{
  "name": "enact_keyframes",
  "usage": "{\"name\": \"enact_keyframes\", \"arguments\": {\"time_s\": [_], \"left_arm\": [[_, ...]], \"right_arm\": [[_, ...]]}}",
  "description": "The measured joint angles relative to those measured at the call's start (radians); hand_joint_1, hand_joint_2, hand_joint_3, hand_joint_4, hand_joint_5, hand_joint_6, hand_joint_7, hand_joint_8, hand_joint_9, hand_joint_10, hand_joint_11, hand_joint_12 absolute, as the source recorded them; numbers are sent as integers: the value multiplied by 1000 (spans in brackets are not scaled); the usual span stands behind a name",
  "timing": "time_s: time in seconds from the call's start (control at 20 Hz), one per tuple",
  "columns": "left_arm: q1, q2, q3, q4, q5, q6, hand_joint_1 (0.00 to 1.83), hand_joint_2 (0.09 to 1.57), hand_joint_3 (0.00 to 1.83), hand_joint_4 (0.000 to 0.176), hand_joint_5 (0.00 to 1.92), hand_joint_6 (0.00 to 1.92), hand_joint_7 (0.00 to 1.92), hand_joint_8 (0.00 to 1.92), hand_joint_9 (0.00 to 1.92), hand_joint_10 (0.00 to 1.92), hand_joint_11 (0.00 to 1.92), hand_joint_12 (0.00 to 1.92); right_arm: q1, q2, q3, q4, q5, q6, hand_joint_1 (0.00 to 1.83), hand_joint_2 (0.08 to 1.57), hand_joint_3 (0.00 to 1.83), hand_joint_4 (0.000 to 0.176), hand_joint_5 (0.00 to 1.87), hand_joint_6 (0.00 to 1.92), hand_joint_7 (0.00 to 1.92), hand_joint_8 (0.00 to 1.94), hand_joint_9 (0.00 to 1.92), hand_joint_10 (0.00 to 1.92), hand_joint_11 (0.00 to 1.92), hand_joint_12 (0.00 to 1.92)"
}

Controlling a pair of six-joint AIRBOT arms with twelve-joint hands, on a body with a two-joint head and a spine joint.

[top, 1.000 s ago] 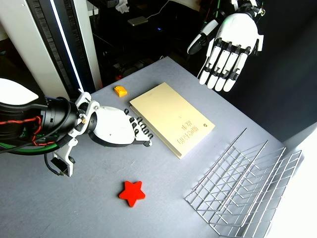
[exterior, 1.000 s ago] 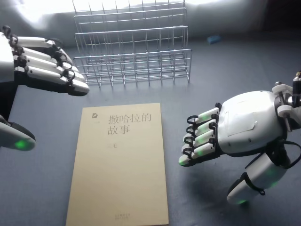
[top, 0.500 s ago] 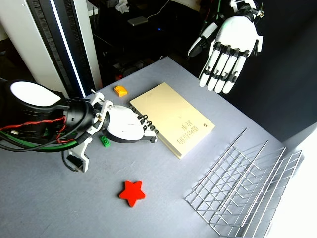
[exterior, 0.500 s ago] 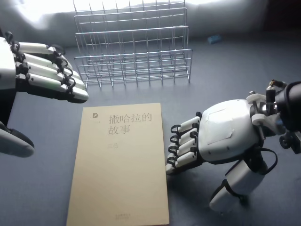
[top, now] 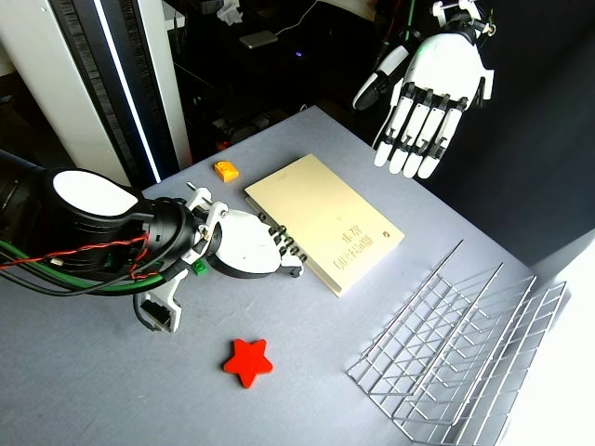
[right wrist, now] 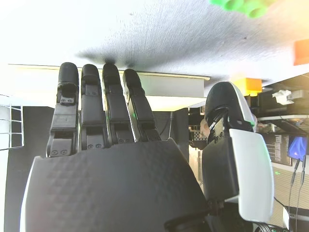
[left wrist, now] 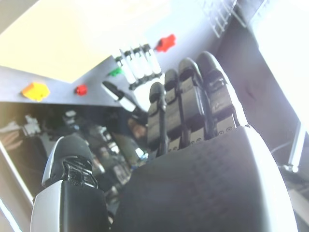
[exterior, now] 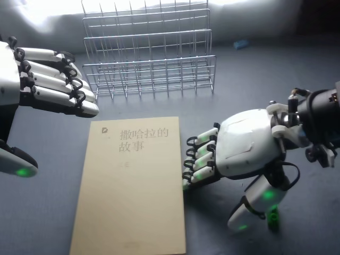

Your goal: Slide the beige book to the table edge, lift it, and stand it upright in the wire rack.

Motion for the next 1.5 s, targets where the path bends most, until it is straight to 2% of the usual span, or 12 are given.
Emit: {"name": "enact_keyframes", "arguments": {"time_s": [0.2, 0.4, 0.45, 0.55, 0.6, 0.7, 0.9, 1.0, 1.1, 1.2, 1.4, 1.5], "left_arm": [[0, 0, 8, -8, 14, 114, 170, 1134, 2, 0, 275, 0, 288, 0, 292, 0, 0, 651], [-2, 0, 15, -34, 59, 202, 199, 1127, 0, 0, 301, 4, 330, 4, 358, 7, 0, 799], [-4, 0, 19, -29, 69, 158, 163, 1130, 0, 0, 286, 1, 324, 1, 343, 2, 0, 780], [3, -2, 19, 12, 110, -101, 186, 1123, 0, 0, 282, 3, 317, 3, 342, 5, 0, 752], [14, -5, 19, 37, 138, -184, 176, 1127, 0, 0, 280, 1, 317, 2, 337, 2, 0, 753], [21, -14, 27, 53, 188, -245, 175, 1128, 0, 0, 279, 0, 317, 1, 335, 1, 0, 735], [23, -13, 29, 39, 260, -388, 197, 1124, 0, 0, 297, 3, 291, 1, 283, 0, 0, 677], [32, -16, 37, 37, 288, -436, 209, 1118, 0, 0, 320, 10, 317, 10, 297, 6, 0, 668], [37, -18, 41, 41, 311, -489, 188, 1115, 0, 0, 313, 2, 310, 2, 276, 3, 0, 565], [51, -18, 45, 54, 327, -579, 208, 1098, 0, 0, 308, 0, 316, 2, 290, 6, 0, 579], [98, -18, 45, 60, 380, -777, 225, 1102, 1, 0, 295, 3, 314, 1, 299, 3, 0, 602], [100, -18, 45, 62, 405, -838, 245, 1101, 0, 0, 309, 5, 326, 3, 312, 5, 0, 638]], "right_arm": [[5, -35, 1, 1, -19, 0, 76, 1145, 0, 0, 162, 3, 166, 4, 164, 4, 0, 492], [19, -72, 14, 6, -19, 2, 100, 1142, 0, 0, 152, 7, 162, 6, 155, 5, 0, 445], [23, -84, 24, 6, -21, 2, 120, 1133, 0, 0, 189, 12, 191, 9, 185, 10, 0, 527], [26, -98, 40, 5, -26, 1, 119, 1131, 0, 0, 178, 4, 182, 5, 179, 9, 0, 472], [26, -103, 45, 6, -29, 1, 98, 1135, 0, 0, 179, 3, 185, 3, 184, 7, 0, 506], [26, -106, 56, 6, -22, -6, 108, 1132, 0, 0, 180, 2, 189, 3, 186, 5, 0, 527], [23, -116, 105, 6, -9, -11, 59, 1162, 3, 0, 136, 1, 150, 1, 158, 1, 0, 397], [23, -127, 122, 9, 1, -18, 75, 1158, 0, 0, 153, 6, 170, 6, 180, 7, 0, 432], [26, -143, 140, 13, 7, -21, 91, 1157, 1, 0, 142, 0, 145, 0, 151, 0, 0, 374], [31, -160, 145, 13, -2, -24, 133, 1133, 0, 0, 191, 8, 188, 5, 188, 6, 0, 485], [33, -189, 151, 18, -35, -25, 107, 1152, 4, 0, 174, 1, 181, 1, 180, 1, 0, 460], [41, -201, 158, 14, -37, -25, 111, 1151, 2, 0, 179, 3, 182, 2, 182, 2, 0, 466]]}}
